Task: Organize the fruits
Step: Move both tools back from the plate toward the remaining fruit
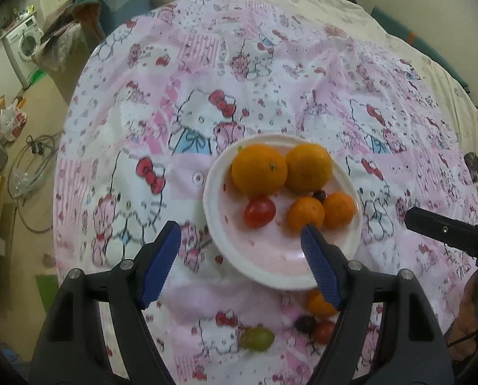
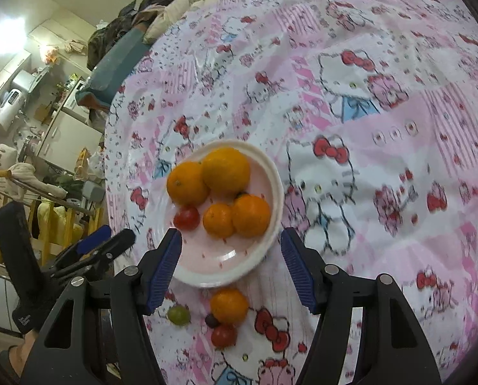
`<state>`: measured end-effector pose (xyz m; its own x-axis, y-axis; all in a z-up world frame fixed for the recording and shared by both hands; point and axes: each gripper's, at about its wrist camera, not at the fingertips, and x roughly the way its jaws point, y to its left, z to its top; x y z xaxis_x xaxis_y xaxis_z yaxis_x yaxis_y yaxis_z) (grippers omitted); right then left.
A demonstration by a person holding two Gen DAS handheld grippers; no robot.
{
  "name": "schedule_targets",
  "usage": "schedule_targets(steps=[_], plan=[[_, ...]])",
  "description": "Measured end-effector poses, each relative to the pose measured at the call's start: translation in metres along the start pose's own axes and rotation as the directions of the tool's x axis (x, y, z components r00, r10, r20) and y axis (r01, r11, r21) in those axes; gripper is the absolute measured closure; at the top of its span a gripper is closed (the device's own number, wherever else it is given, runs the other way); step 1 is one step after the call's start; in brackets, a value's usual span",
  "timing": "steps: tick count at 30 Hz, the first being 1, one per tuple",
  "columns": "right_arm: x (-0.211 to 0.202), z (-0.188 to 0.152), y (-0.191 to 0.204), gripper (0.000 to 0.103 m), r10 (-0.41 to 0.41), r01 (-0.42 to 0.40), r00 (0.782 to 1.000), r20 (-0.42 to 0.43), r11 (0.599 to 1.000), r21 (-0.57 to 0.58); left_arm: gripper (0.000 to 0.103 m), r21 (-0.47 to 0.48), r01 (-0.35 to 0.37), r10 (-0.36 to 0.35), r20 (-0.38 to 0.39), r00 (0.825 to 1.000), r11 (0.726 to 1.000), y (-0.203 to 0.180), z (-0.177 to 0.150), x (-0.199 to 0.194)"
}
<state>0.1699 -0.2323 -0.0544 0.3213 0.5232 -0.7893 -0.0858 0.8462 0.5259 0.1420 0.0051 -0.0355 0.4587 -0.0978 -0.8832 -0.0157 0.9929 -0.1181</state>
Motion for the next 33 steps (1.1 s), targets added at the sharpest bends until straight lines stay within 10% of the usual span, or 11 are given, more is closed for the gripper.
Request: schedule_targets(steps=[20,33], plan=[[-0.003,-0.050,0.000,0.036,-0.005,0.006,0.999,-0.054,1.000,0.027,0.029,-0.037,0.027,-0.028,-0.023,0.999,0.999,0.012,-0.049,-0.045],[0.061,-0.064,0.005,0.036,0.000,0.011,0.973,-0.232,0.999,0.043,0.029,-0.168,0.006,-0.013,-0.041,0.999,0.986,0.036,-0.046,-0.032]])
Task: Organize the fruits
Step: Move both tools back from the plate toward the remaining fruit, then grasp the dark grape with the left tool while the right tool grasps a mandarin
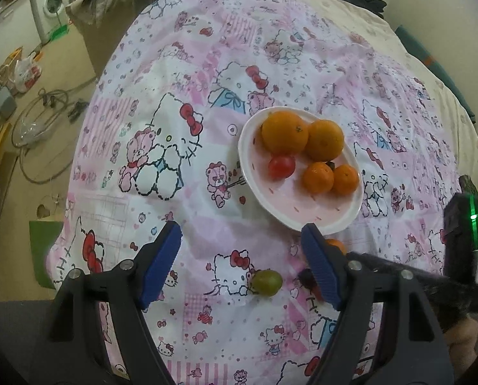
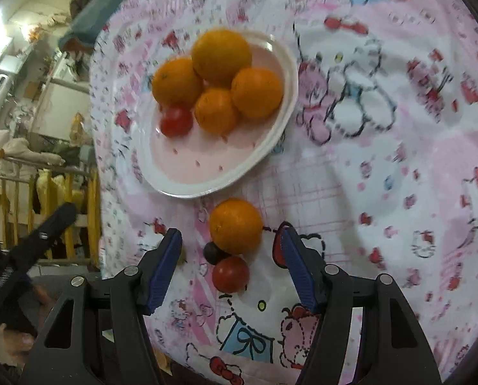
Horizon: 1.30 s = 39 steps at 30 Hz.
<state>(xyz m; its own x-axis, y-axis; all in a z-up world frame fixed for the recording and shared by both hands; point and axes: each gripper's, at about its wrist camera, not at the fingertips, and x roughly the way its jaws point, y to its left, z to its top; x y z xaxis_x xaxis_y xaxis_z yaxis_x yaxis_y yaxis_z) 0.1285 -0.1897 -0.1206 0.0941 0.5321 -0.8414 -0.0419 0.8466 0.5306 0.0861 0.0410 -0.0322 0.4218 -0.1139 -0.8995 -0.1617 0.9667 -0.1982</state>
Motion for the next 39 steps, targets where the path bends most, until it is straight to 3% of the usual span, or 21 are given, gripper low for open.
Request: schedule_targets(steps=[9,11,12,20,25,29,33,39], plan=[[0.032,0.009,0.013,0.040,-0.079,0.077,0.996,-0.043,0.995,-0.063,0.029,0.000,0.020,-0.020,-0.035,0.999,1.000,-0.001,0.000,0.005],[0.034,0.010,0.013,0.046,-0.101,0.098,0.994,-0.041,0.993,-0.070,0.029,0.006,0.021,-0.021,-0.038,0.999,1.000,-0.003,-0.001,0.006],[0.034,0.009,0.012,0.055,-0.115,0.112,0.992,-0.041,0.991,-0.079,0.029,0.009,0.019,-0.019,-0.040,0.999,1.000,-0.004,-0.002,0.007],[0.017,0.008,0.004,0.058,-0.074,0.073,0.997,-0.019,0.996,-0.058,0.029,0.029,0.042,-0.039,-0.097,0.994,0.999,-0.010,-0.005,0.019],[-0.017,0.008,-0.009,0.058,-0.034,0.034,0.997,0.063,0.999,0.005,0.032,0.078,0.060,-0.044,-0.198,0.979,0.995,-0.023,-0.012,0.041],[-0.047,0.007,-0.022,0.058,-0.009,0.003,0.991,0.137,0.999,0.047,0.059,0.094,0.105,-0.072,-0.304,0.950,0.990,-0.040,-0.017,0.063],[-0.065,0.007,-0.037,0.058,-0.002,-0.011,0.985,0.175,0.997,0.078,0.063,0.153,0.123,-0.055,-0.387,0.921,0.980,-0.068,-0.024,0.086],[-0.073,0.005,-0.042,0.058,0.007,-0.027,0.981,0.193,0.995,0.100,0.063,0.204,0.087,0.003,-0.403,0.915,0.975,-0.089,-0.023,0.106]])
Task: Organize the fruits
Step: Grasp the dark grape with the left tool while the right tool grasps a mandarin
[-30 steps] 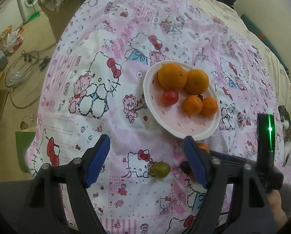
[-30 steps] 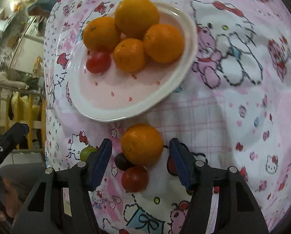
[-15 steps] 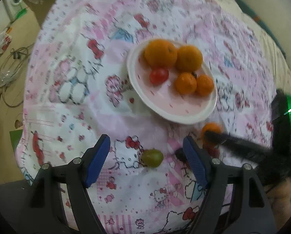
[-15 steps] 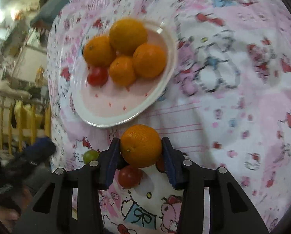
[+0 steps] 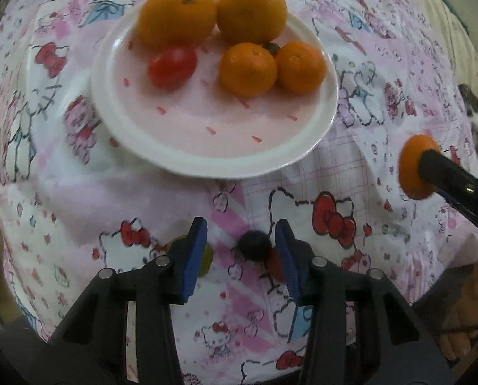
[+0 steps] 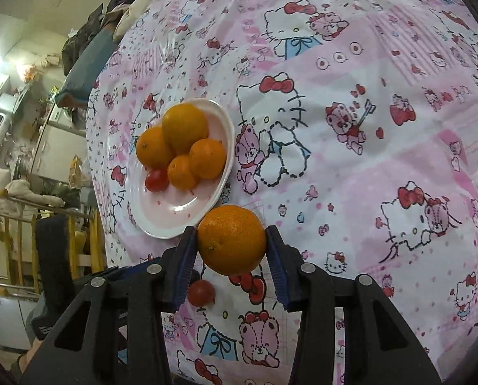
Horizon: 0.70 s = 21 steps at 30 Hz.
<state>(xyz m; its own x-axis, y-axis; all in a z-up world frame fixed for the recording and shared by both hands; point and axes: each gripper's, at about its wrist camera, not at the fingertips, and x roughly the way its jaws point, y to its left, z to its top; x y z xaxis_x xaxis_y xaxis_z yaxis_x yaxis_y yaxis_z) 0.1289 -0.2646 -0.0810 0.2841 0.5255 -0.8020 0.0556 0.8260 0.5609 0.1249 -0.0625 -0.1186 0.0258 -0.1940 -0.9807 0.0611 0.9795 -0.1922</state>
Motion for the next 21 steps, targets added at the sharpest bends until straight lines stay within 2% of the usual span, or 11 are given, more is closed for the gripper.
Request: schedule_targets(steps=[4,7,11,14,16,21], plan=[[-0.006,0.001,0.003,0.058,0.017,-0.016,1.000,0.013,1.000,-0.005,0.063,0.032,-0.033,0.033,-0.019,0.999,0.999,-0.010,0.002,0.007],[-0.010,0.003,0.004,0.058,0.027,-0.027,0.999,0.022,1.000,-0.004,0.063,0.078,-0.062,0.061,0.009,0.998,0.995,-0.020,0.002,0.003],[-0.012,0.005,0.006,0.058,0.041,-0.041,0.999,0.028,0.999,-0.002,0.063,0.083,-0.065,0.067,-0.032,0.997,0.994,-0.025,0.007,0.013],[-0.012,0.005,0.006,0.058,0.046,-0.046,0.999,0.029,0.999,0.000,0.067,0.118,-0.098,0.105,-0.052,0.993,0.988,-0.028,0.009,0.020],[-0.014,0.005,0.006,0.058,0.048,-0.048,0.998,0.032,0.999,0.000,0.076,0.145,-0.097,0.108,-0.073,0.991,0.985,-0.032,0.009,0.020],[-0.017,0.006,0.007,0.058,0.057,-0.057,0.998,0.037,0.998,-0.002,0.077,0.165,-0.105,0.124,-0.109,0.986,0.981,-0.038,0.006,0.022]])
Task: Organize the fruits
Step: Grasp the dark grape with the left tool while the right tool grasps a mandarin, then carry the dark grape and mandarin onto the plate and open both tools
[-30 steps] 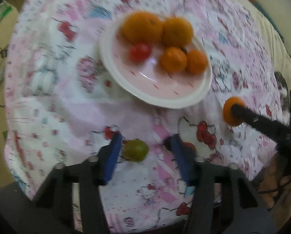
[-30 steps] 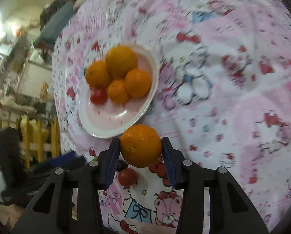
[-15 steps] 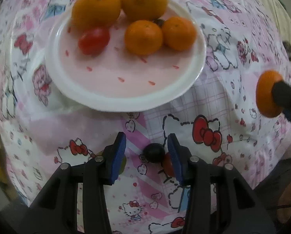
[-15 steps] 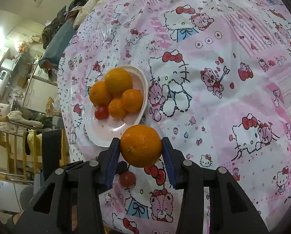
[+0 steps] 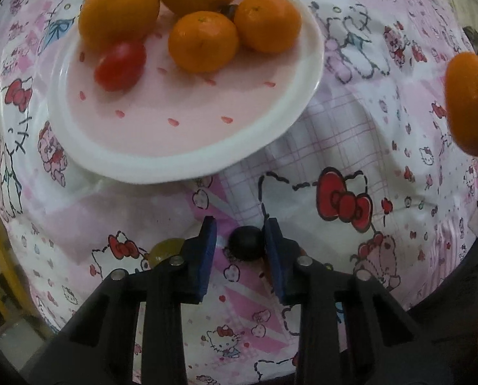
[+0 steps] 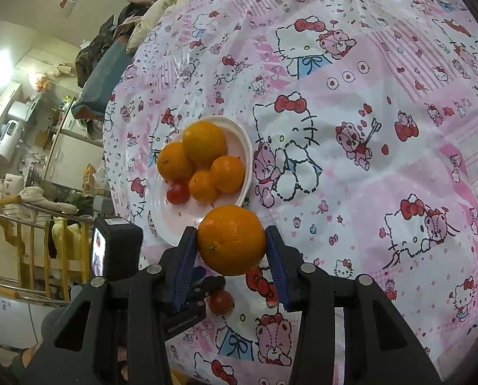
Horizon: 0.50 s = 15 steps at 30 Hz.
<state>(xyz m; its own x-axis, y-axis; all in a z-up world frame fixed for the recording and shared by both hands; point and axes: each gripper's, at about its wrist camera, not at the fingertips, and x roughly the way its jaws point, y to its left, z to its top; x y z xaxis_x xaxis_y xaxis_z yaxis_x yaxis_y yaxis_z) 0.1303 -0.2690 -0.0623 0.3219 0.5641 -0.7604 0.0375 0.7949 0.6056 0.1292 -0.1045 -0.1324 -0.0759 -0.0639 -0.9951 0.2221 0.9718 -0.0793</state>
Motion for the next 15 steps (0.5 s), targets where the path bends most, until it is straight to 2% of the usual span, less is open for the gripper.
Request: schedule_targets(steps=[2,7,10,13,15], plan=[[0.000,0.000,0.001,0.058,0.003,-0.003,1.000,0.002,1.000,0.000,0.084,0.007,0.004,-0.004,-0.004,1.000,1.000,-0.002,0.000,0.001],[0.000,0.000,0.002,0.058,0.007,-0.007,1.000,0.001,1.000,0.000,0.085,-0.004,-0.005,0.005,0.029,1.000,1.000,-0.008,-0.005,0.001],[-0.002,0.001,0.001,0.058,0.008,-0.008,1.000,0.007,1.000,0.003,0.085,-0.019,0.034,-0.032,0.074,0.997,0.999,-0.008,-0.010,-0.019],[-0.004,0.002,0.000,0.058,0.010,-0.010,1.000,0.013,1.000,0.007,0.085,-0.013,0.077,-0.074,0.136,0.988,0.997,-0.008,-0.018,-0.048],[-0.005,0.003,-0.001,0.058,0.017,-0.017,1.000,0.020,1.000,0.012,0.085,-0.019,0.083,-0.078,0.193,0.978,0.996,-0.002,-0.024,-0.071]])
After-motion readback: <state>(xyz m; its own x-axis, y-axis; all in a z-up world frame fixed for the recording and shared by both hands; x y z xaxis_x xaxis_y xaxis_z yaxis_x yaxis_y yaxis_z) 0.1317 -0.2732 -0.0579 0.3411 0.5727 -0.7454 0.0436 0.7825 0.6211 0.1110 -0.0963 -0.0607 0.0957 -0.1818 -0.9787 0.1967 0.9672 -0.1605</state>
